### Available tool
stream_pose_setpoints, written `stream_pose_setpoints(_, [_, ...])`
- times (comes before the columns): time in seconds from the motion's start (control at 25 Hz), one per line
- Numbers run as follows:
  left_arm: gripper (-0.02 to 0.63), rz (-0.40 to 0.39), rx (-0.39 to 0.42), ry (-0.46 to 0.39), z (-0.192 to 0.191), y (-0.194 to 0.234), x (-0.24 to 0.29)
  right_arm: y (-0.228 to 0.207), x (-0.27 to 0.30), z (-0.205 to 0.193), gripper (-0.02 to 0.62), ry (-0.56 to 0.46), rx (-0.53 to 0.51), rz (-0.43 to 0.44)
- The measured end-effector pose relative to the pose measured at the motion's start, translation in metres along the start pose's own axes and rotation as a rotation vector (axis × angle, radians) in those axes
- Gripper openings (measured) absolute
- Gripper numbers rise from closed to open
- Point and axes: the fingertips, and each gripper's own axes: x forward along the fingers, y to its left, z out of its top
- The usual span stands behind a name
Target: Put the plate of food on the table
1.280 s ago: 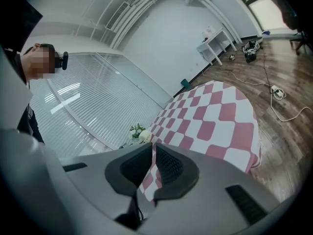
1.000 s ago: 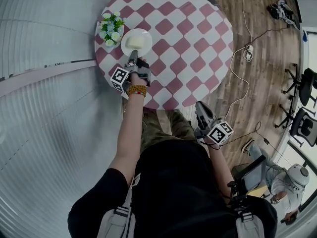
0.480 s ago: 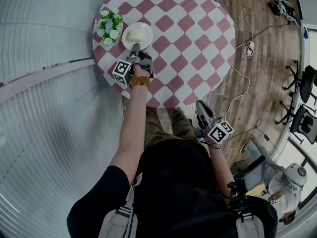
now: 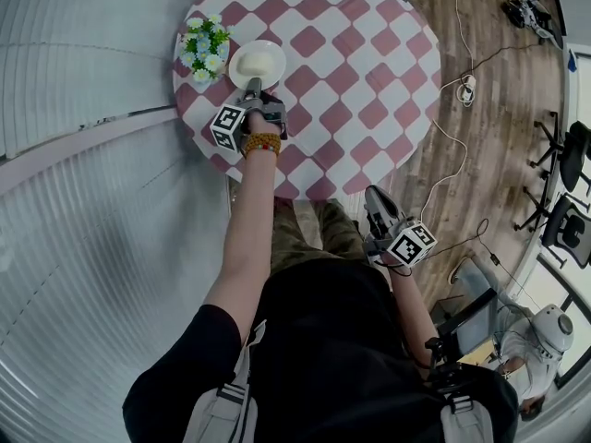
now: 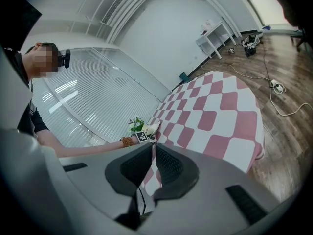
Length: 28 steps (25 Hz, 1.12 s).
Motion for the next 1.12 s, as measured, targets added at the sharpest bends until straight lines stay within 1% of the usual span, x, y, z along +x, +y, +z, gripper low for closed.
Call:
stream_pose_setpoints(0.4, [0.021, 0.032, 0.046, 0.024, 0.000, 0.003, 0.001, 0.001, 0.002, 0.005, 0.029, -0.007, -0.002, 0.005])
stream_pose_setpoints(0.64, [0.021, 0.081, 0.065, 0.052, -0.001, 0.007, 0.002, 0.001, 0.001, 0.006, 0.029, -0.014, -0.001, 0.005])
stream_pose_setpoints(1.12, [0.021, 0.128, 0.108, 0.062, 0.003, 0.011, 0.000, 0.004, 0.004, 0.008, 0.029, -0.016, -0.004, 0.017])
